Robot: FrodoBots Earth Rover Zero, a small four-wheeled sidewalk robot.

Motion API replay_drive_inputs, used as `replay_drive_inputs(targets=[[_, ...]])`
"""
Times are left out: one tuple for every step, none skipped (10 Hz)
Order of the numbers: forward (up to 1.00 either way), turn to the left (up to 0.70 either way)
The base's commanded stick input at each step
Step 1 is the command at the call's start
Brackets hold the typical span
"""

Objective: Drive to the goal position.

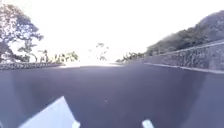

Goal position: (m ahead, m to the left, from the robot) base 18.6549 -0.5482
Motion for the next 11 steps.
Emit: replay_drive_inputs(targets=[[0.7,0.0],[0.7,0.0],[0.7,0.0],[0.7,0.0],[0.7,0.0],[0.7,0.0],[0.7,0.0],[0.7,0.0],[0.7,0.0],[0.7,0.0],[0.7,0.0]])
